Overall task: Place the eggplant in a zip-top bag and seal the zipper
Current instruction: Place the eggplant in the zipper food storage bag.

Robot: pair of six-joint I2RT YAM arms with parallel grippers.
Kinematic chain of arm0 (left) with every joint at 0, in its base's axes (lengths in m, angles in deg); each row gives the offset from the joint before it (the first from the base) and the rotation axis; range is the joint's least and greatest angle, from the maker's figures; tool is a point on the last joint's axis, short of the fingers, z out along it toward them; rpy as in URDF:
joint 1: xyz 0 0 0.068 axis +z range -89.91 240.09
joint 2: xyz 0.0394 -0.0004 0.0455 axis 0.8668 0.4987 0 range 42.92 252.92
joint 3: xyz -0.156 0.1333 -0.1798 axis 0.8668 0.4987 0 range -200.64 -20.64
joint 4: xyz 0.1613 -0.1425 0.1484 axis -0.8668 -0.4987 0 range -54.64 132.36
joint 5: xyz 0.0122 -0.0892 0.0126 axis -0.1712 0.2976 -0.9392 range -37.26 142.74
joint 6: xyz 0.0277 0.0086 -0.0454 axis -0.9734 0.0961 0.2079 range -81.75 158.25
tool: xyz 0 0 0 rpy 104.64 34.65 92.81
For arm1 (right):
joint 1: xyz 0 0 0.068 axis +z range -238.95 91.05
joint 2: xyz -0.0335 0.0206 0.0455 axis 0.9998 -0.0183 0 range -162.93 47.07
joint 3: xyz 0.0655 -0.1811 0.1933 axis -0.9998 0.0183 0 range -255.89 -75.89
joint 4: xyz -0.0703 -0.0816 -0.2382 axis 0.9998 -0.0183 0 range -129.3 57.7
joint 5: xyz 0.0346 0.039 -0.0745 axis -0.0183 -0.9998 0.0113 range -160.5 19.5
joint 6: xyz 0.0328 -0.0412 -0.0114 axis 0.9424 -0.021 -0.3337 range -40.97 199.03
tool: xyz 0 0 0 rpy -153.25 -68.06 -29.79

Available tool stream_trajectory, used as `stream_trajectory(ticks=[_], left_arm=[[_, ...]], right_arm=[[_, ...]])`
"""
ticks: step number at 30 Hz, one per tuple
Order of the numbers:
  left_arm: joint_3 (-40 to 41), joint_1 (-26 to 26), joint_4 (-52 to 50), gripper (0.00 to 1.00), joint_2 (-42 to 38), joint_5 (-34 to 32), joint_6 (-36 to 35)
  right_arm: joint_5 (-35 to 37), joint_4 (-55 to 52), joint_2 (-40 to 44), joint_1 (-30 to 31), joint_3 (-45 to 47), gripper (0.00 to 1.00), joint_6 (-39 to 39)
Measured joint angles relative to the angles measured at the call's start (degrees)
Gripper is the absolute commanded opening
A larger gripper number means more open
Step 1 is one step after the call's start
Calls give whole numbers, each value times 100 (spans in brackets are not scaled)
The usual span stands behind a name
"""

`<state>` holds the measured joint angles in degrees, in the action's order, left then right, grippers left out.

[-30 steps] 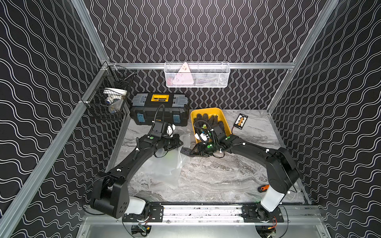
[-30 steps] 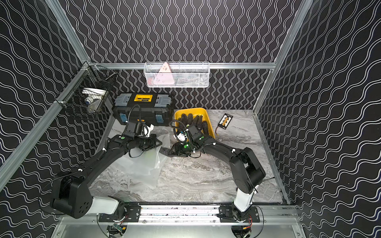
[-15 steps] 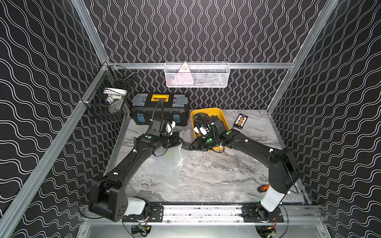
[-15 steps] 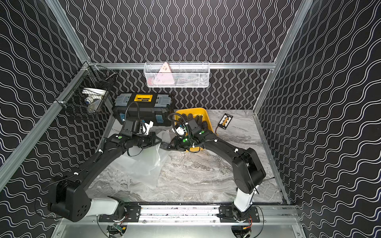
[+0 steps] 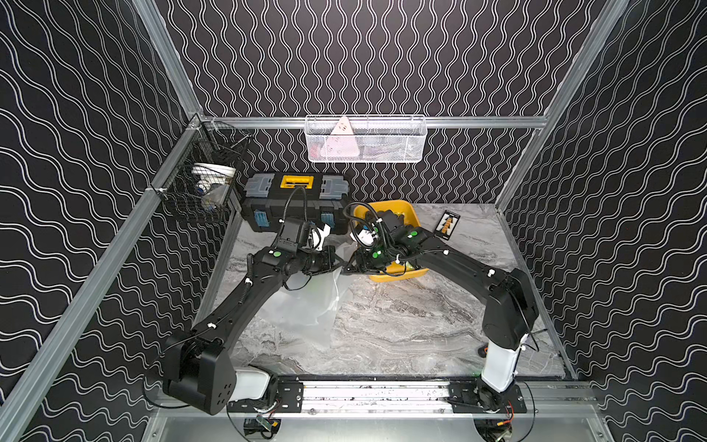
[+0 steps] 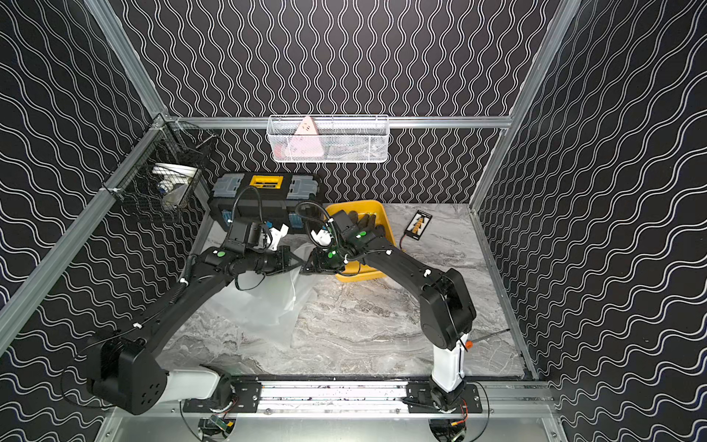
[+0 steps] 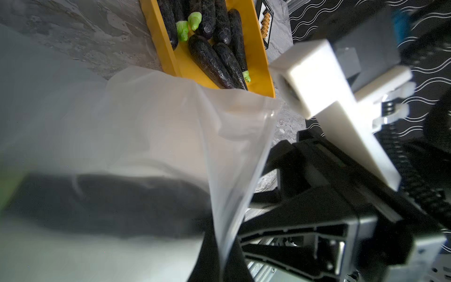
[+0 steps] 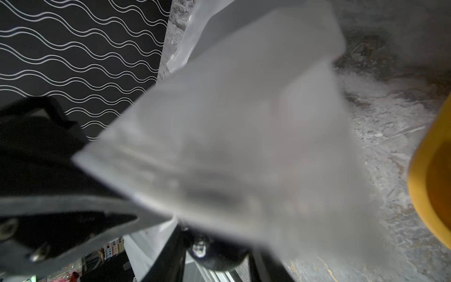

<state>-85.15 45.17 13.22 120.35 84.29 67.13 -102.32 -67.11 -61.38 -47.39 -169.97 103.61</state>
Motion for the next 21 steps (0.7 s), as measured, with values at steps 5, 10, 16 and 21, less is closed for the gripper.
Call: stream_trajectory(ticks=[5, 10, 16, 21], left_arm=[[0, 2, 52, 0, -42, 59, 157], [0, 55, 42, 0, -74, 142, 282], [0, 205, 44, 0, -39, 157, 365], [0, 267, 46, 0, -17, 81, 409]], right_arm=[[367, -116, -186, 114, -208, 51, 0], [623, 85, -13, 114, 20, 63, 68], [693, 520, 868, -48, 608, 62, 179], [879, 750, 1263, -284, 1290, 56, 201]])
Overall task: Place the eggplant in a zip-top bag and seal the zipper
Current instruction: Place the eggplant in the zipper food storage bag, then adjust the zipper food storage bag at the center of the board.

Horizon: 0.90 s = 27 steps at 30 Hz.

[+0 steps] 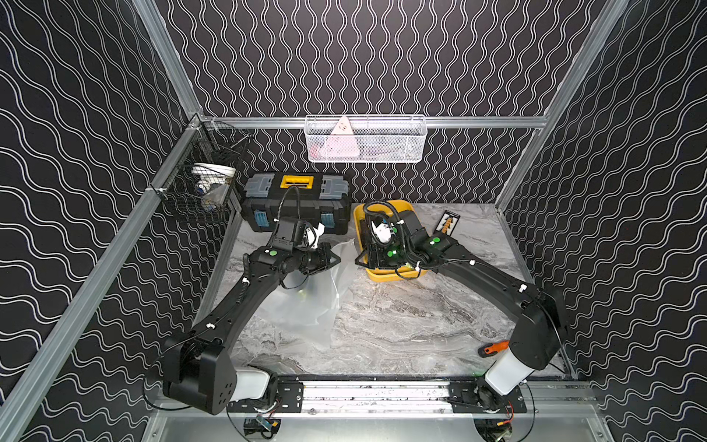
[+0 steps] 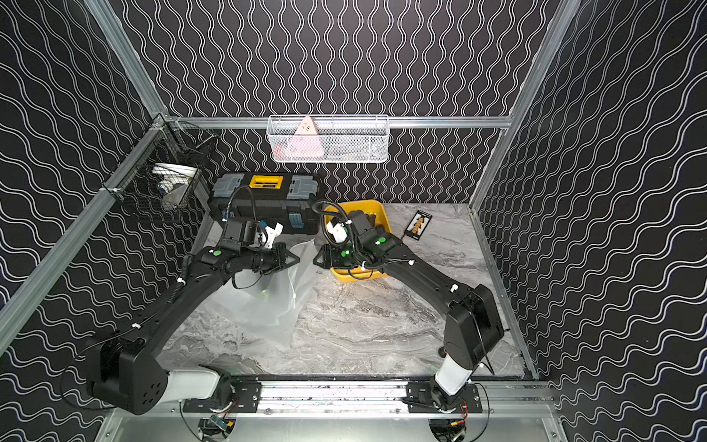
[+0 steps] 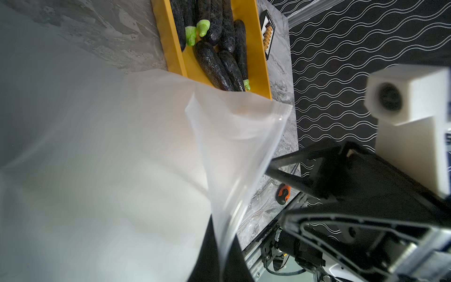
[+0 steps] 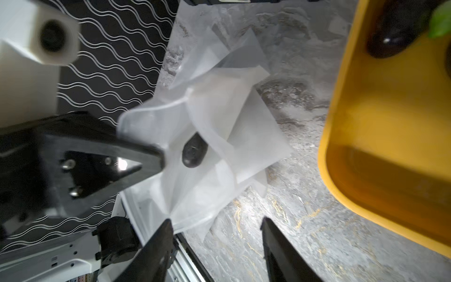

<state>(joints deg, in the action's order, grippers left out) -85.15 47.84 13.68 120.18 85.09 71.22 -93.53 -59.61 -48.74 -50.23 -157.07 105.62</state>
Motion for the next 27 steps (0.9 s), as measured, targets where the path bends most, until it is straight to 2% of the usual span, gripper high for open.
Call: stream_trajectory(ticks=[6, 15, 17, 22, 24, 27], left_arm=[[0, 13, 0, 0, 20, -79, 35], [0, 17, -7, 0, -13, -170, 33], [0, 26, -15, 0, -35, -184, 31], [0, 61, -87, 0, -101, -221, 28], [-2, 94, -118, 0, -138, -284, 28], [-42, 201, -243, 0, -234, -472, 28]], right_arm=[[109, 203, -225, -9, 184, 51, 83], [-92, 785, -619, 81, 70, 49, 378], [-114, 879, -621, 87, 70, 42, 428], [-232, 1082, -717, 83, -4, 13, 595], [-313, 1174, -739, 103, -59, 7, 704], [-474, 1381, -739, 151, -146, 5, 817]])
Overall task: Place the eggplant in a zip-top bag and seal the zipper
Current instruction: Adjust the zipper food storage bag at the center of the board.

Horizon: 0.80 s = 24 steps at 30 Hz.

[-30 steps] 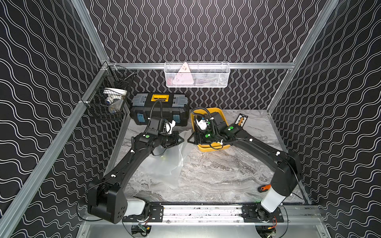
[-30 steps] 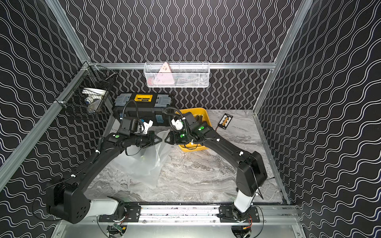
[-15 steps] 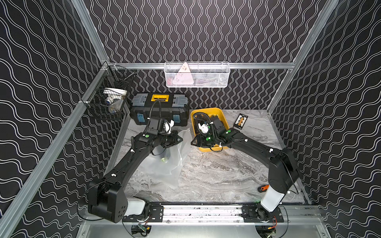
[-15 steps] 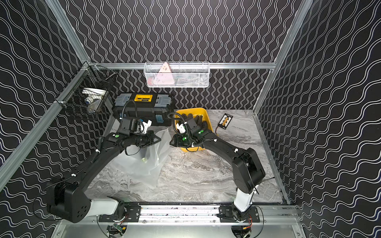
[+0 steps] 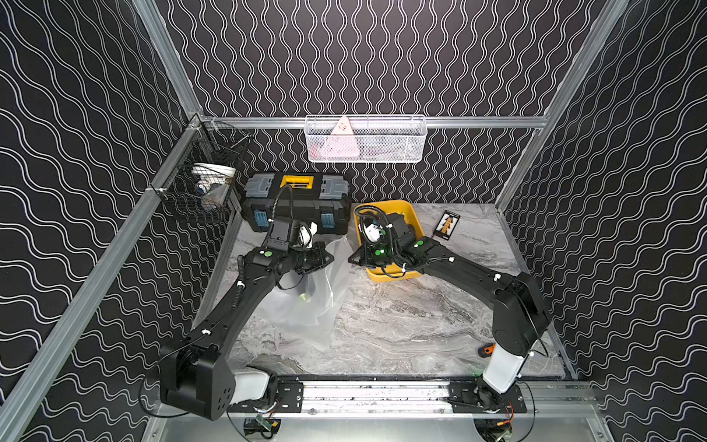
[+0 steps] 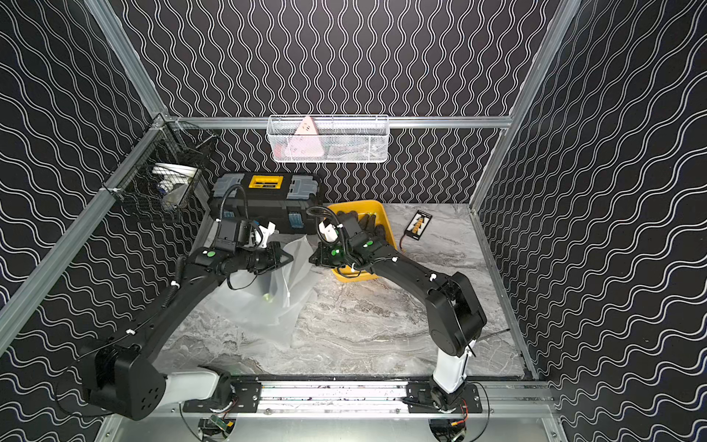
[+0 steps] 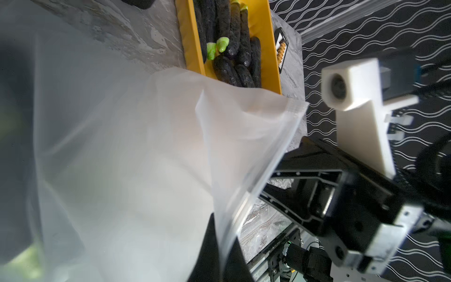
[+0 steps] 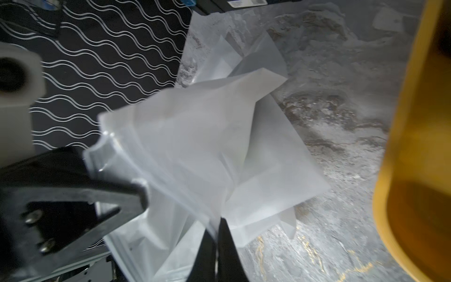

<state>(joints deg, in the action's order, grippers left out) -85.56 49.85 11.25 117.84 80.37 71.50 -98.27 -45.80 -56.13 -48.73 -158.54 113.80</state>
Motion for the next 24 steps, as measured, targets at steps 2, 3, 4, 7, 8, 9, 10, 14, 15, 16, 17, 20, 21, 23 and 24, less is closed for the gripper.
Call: stream_trajectory(ticks=[2, 3, 4, 7, 8, 9, 10, 14, 15, 16, 17, 20, 21, 23, 24], left_arm=[[-55, 116, -55, 0, -118, -168, 0], [-96, 175, -101, 0, -177, -256, 0], [-144, 238, -151, 0, -240, -317, 0], [-334, 444, -321, 0, -435, -520, 0], [-422, 503, -385, 0, -496, -577, -4], [-520, 544, -459, 0, -549, -638, -26], [-634, 568, -538, 0, -608, -706, -39], [-1097, 579, -804, 0, -817, -892, -173], [-1163, 579, -848, 0, -859, -942, -188], [-1222, 579, -892, 1, -896, -960, -190], [-1255, 579, -916, 1, -911, -960, -192], [-1246, 579, -929, 1, -861, -927, -190], [-1187, 581, -901, 1, -828, -901, -190], [-1003, 579, -837, 0, -734, -831, -186], [-896, 577, -785, 0, -662, -793, -181]], right_arm=[[-109, 109, -26, 35, -140, 4, 85], [-149, 166, -63, 61, -234, 3, 127], [-181, 221, -125, 85, -378, 3, 177], [-262, 323, -328, 205, -804, 2, 234], [-297, 348, -404, 260, -966, 2, 269], [-315, 363, -470, 295, -1099, 2, 291], [-354, 372, -551, 339, -1274, 2, 323], [-492, 433, -874, 391, -1886, 2, 431], [-531, 444, -931, 396, -1985, 2, 461], [-564, 452, -986, 398, -2074, 2, 487], [-597, 472, -1029, 400, -2129, 2, 514], [-640, 479, -1075, 407, -2146, 3, 529], [-638, 476, -1088, 407, -2120, 2, 529], [-638, 476, -1091, 385, -1974, 3, 522], [-638, 481, -1091, 354, -1834, 3, 516]])
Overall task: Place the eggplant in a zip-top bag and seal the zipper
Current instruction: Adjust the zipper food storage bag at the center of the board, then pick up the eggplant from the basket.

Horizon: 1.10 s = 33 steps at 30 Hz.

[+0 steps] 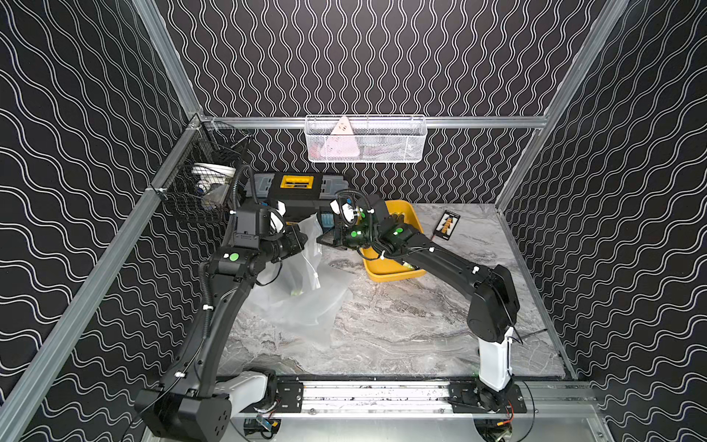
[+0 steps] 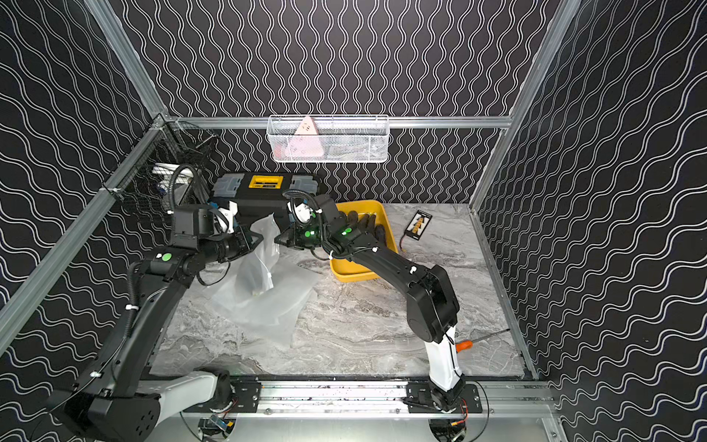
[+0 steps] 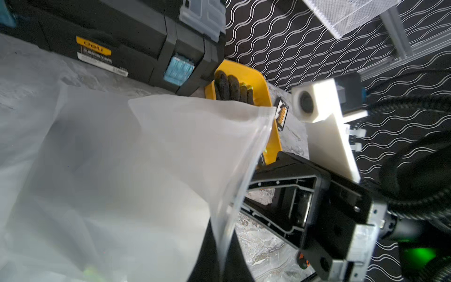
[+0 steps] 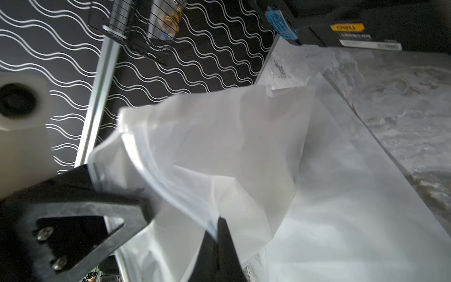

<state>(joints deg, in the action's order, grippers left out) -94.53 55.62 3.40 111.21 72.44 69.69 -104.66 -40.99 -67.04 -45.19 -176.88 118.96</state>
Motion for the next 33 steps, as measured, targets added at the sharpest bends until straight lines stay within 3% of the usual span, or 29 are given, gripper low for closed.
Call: stream_trajectory(ticks=[5, 16, 20, 24, 28, 33], left_arm=[[444, -295, 282, 0, 420, 98, 20], [1226, -868, 1182, 0, 1193, 138, 262], [1303, -988, 1427, 0, 1443, 153, 302], [1335, -1014, 1543, 0, 1534, 144, 315], [1340, -1019, 1578, 0, 1526, 125, 315], [1346, -1021, 1567, 0, 1423, 81, 310]], right_arm=[[116, -24, 0, -282, 824, 6, 13], [173, -83, 577, -785, 1899, 26, 9], [177, -133, 835, -907, 2059, 44, -42], [240, -295, 1167, -1016, 2264, 54, -229], [890, -684, 1303, -1434, 2306, 57, -516], [2011, -1292, 855, -1617, 1969, 60, -1137]])
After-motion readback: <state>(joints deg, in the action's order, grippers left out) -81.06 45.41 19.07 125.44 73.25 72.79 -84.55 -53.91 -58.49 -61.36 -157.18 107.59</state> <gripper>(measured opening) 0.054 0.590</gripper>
